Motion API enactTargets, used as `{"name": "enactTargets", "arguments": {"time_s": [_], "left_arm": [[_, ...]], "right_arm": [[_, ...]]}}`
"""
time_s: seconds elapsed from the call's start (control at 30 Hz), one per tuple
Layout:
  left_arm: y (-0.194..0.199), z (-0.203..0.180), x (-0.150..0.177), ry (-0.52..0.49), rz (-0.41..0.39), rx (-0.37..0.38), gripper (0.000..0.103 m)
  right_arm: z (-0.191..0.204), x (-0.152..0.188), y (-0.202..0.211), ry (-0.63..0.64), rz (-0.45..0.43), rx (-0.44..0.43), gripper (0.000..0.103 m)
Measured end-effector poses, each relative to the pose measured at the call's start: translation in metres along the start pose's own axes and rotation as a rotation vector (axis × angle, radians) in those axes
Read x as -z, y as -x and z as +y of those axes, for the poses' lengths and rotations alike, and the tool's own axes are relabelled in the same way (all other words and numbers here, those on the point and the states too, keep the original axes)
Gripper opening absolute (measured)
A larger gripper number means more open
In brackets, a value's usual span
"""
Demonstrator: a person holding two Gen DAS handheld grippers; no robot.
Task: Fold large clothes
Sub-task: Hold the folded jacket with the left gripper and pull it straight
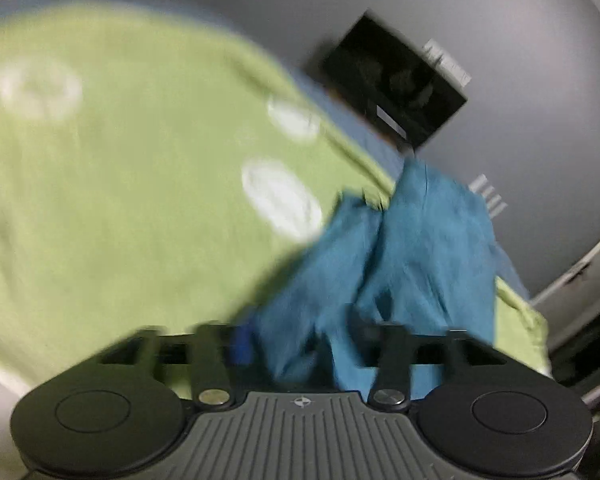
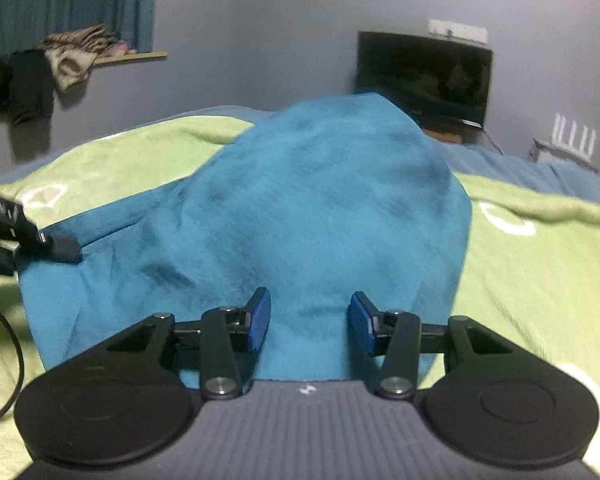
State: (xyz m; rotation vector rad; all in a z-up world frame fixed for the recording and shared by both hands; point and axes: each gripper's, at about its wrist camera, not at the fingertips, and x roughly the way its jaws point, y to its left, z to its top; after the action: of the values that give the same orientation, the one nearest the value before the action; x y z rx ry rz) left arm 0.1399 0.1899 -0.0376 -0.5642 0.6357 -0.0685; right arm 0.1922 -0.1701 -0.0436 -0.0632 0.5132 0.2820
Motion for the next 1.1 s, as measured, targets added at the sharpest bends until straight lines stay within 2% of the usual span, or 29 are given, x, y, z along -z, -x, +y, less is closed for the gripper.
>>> {"name": "enactTargets", "arguments": {"time_s": [0.03, 0.07, 0.13, 0.23, 0.3, 0.33, 0.43, 0.5, 0.57, 0.63, 0.8, 1.1], "left_arm": [[0.011, -0.006, -0.003, -0.039, -0.047, -0.014, 0.078], [0.016, -0.014, -0.004, -0.079, -0.087, -0.008, 0.078], [0.017, -0.033, -0.004, -0.161, -0.115, 0.032, 0.078], [0.010, -0.059, 0.007, -0.298, -0.087, 0.083, 0.075], [-0.002, -0.070, 0.014, -0.348, -0.030, 0.094, 0.072], [-0.009, -0.071, 0.015, -0.348, -0.002, 0.092, 0.067], [-0.027, -0.064, 0.017, -0.324, 0.073, 0.050, 0.064], [-0.034, -0.053, 0.018, -0.298, 0.115, 0.037, 0.053], [-0.036, -0.047, 0.015, -0.294, 0.150, 0.038, 0.023], [-0.024, -0.033, 0.012, -0.277, 0.168, 0.062, 0.002], [-0.015, -0.021, 0.004, -0.161, 0.150, 0.162, 0.001], [-0.016, -0.030, 0.009, -0.221, 0.141, 0.126, 0.001]], "right_arm": [[-0.004, -0.002, 0.004, -0.006, -0.012, -0.011, 0.045], [-0.006, -0.003, 0.008, -0.011, -0.035, -0.021, 0.045], [-0.008, -0.004, 0.012, -0.009, -0.083, -0.018, 0.045], [-0.017, -0.011, 0.011, -0.026, -0.129, 0.013, 0.045], [-0.030, -0.019, 0.007, -0.054, -0.125, 0.049, 0.045], [-0.036, -0.022, 0.007, -0.074, -0.117, 0.065, 0.045], [-0.059, -0.031, -0.009, -0.113, -0.089, 0.111, 0.045], [-0.071, -0.035, -0.022, -0.109, -0.064, 0.139, 0.045], [-0.080, -0.038, -0.031, -0.111, -0.050, 0.148, 0.045], [-0.088, -0.041, -0.041, -0.129, -0.038, 0.145, 0.045], [-0.093, -0.052, -0.064, -0.128, -0.049, 0.138, 0.045], [-0.062, -0.093, -0.135, 0.008, -0.036, 0.146, 0.045]]}}
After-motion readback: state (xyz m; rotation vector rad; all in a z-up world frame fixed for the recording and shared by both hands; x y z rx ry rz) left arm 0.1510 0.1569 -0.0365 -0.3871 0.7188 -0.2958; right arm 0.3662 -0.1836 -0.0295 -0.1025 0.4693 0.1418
